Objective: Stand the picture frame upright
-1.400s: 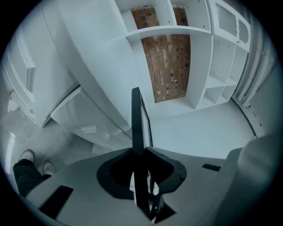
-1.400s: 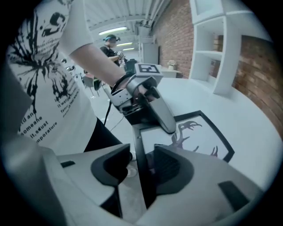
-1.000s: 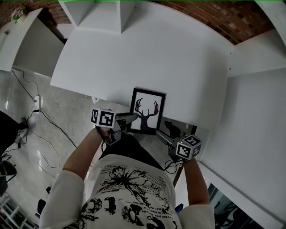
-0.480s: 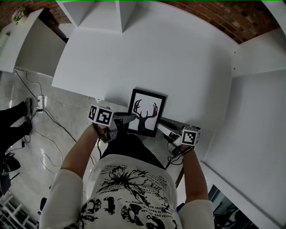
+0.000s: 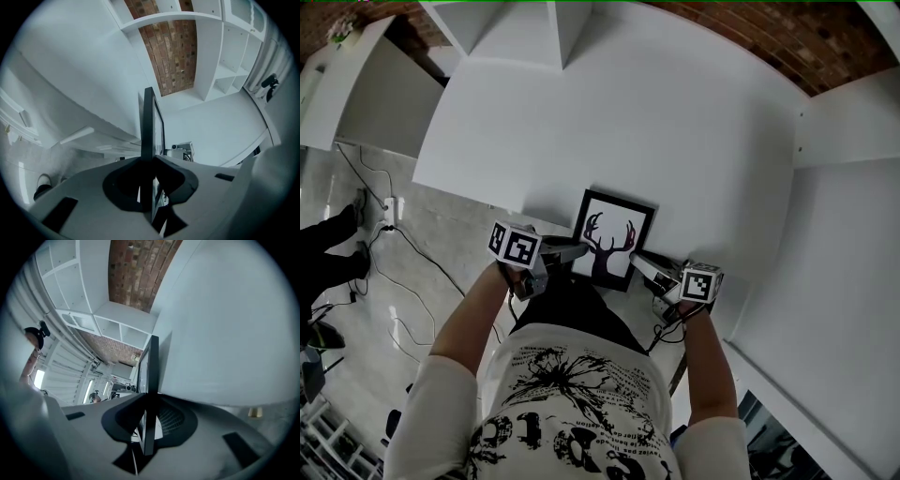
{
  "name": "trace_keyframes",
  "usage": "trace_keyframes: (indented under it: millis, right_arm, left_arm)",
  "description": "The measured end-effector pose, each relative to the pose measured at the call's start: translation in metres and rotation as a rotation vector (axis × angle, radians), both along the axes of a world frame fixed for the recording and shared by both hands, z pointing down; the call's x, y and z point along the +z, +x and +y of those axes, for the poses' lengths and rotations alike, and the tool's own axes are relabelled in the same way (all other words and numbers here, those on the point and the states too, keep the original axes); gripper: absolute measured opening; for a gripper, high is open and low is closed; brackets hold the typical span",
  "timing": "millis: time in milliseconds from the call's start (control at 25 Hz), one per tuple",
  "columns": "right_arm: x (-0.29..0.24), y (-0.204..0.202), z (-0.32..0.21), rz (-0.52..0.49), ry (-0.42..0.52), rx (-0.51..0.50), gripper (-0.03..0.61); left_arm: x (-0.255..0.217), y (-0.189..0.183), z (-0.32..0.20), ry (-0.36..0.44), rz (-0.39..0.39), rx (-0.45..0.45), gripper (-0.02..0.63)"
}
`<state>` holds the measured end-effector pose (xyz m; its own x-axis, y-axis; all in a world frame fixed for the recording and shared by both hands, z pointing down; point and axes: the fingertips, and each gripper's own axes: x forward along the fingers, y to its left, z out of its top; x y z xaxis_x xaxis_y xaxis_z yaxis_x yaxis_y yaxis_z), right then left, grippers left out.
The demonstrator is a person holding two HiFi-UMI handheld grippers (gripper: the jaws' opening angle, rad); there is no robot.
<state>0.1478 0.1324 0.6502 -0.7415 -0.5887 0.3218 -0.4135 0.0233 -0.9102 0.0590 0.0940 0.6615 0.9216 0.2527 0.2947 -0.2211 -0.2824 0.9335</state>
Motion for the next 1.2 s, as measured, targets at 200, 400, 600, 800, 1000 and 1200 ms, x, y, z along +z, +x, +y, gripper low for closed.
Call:
trace_keyframes:
  millis: [200, 400, 600, 800, 1000, 1200]
  right_arm:
    - [0.000, 0.005, 0.006, 0.011, -0.013, -0.015, 0.080]
    - [-0.014, -0.001, 0.004, -0.003, 0.011, -0.037, 0.078]
    - [-0.045, -0.007, -0.003, -0.007, 0.065, -0.060, 0.078]
    - [-0.076, -0.016, -0.012, 0.008, 0.126, -0.086, 0.078]
    - [-0.086, -0.022, -0.029, 0.024, 0.183, -0.085, 0.078]
    - [-0.096, -0.030, -0.061, 0.037, 0.232, -0.069, 0.078]
  left_arm:
    - [-0.008, 0.001, 0.002, 0.008, 0.014, 0.002, 0.081]
    - [-0.011, -0.004, -0.002, 0.072, 0.020, -0.017, 0.081]
    - [-0.044, -0.008, -0.006, 0.128, 0.050, -0.047, 0.080]
    - [-0.077, -0.019, -0.014, 0.205, 0.072, -0.038, 0.078]
    - [-0.092, -0.021, -0.036, 0.305, 0.078, -0.013, 0.078]
    - [-0.104, -0.029, -0.062, 0.333, 0.128, 0.035, 0.078]
